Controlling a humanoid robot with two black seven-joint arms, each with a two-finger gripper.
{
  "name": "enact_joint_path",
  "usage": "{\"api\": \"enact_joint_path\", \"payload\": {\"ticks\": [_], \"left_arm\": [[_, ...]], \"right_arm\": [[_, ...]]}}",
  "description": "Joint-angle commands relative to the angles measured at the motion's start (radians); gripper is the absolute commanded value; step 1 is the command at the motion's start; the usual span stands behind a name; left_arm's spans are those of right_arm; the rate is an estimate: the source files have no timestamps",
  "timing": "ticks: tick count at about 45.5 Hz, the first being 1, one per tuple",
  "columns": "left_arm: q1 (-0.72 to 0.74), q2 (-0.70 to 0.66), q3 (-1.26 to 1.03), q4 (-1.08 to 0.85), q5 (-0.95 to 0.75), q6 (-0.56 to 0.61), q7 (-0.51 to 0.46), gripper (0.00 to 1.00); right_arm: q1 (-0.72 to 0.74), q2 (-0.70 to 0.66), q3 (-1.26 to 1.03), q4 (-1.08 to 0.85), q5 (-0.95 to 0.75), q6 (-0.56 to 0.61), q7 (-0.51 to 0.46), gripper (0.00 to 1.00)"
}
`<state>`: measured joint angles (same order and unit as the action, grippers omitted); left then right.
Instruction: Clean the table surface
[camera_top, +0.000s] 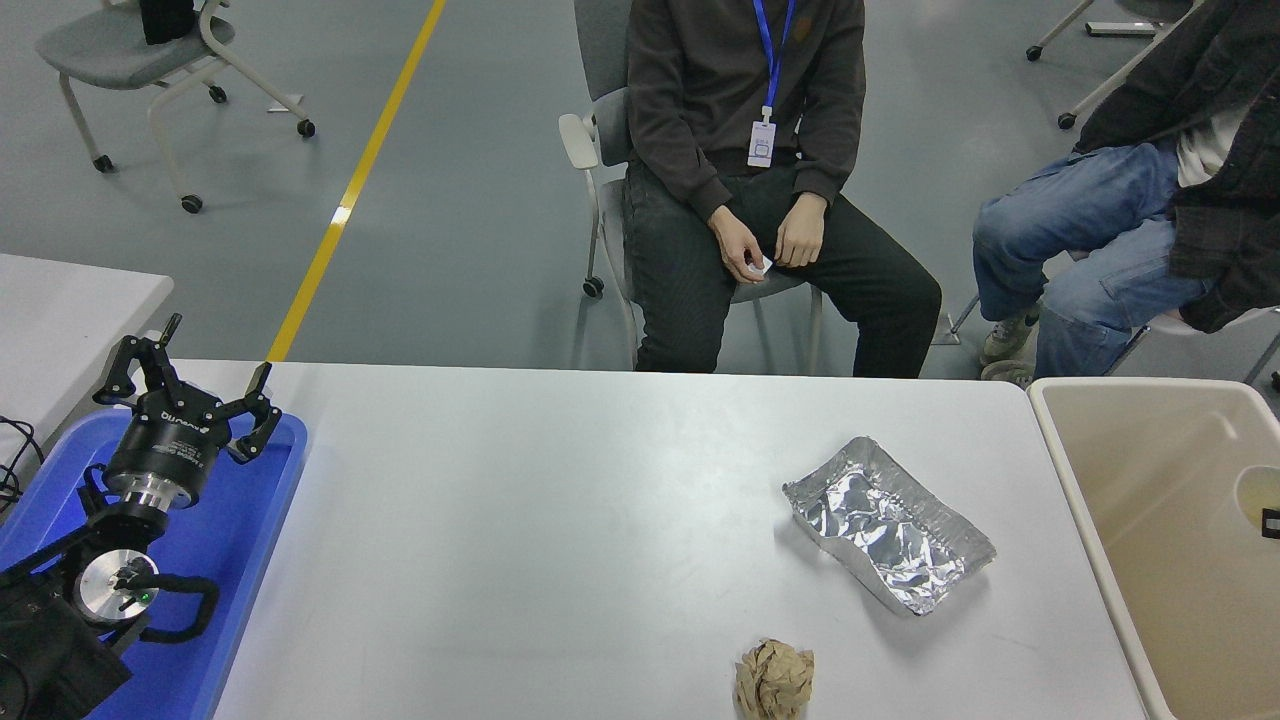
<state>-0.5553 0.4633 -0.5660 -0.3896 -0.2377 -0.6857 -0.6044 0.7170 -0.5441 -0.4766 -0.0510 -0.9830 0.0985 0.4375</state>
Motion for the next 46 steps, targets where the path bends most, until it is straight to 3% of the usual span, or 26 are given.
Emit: {"api": "enact_joint_path", "payload": {"ticks": [1, 10, 12, 16, 19, 32, 46], "left_arm": [[0.0, 0.0, 0.0, 0.0, 0.0, 0.0, 0.0, 1.0], [0.0, 0.0, 0.0, 0.0, 0.0, 0.0, 0.0, 1.0], [0.0, 0.0, 0.0, 0.0, 0.0, 0.0, 0.0, 1.0], [0.0, 0.0, 0.0, 0.0, 0.0, 0.0, 0.0, 1.0], [0.0, 0.0, 0.0, 0.0, 0.0, 0.0, 0.0, 1.0], [0.0, 0.0, 0.0, 0.0, 0.0, 0.0, 0.0, 1.0], [0.0, 0.0, 0.0, 0.0, 0.0, 0.0, 0.0, 1.0]], "right_arm": [[-0.011, 0.012, -0.002, -0.01, 0.001, -0.022, -0.002, 0.0], [-0.01, 0.016, -0.002, -0.013, 0.001, -0.023, -0.005, 0.02], [-0.01, 0.018, 0.001, -0.013, 0.001, -0.023, -0.006, 0.23], [-0.002, 0.018, 0.016, -0.013, 0.007, -0.017, -0.013, 0.81], [-0.002, 0.018, 0.006, -0.013, 0.038, -0.013, -0.013, 0.98], [-0.005, 0.018, 0.0, -0.013, 0.191, -0.022, -0.014, 1.0], [0.007, 0.018, 0.012, -0.033, 0.201, -0.026, -0.011, 1.0]]}}
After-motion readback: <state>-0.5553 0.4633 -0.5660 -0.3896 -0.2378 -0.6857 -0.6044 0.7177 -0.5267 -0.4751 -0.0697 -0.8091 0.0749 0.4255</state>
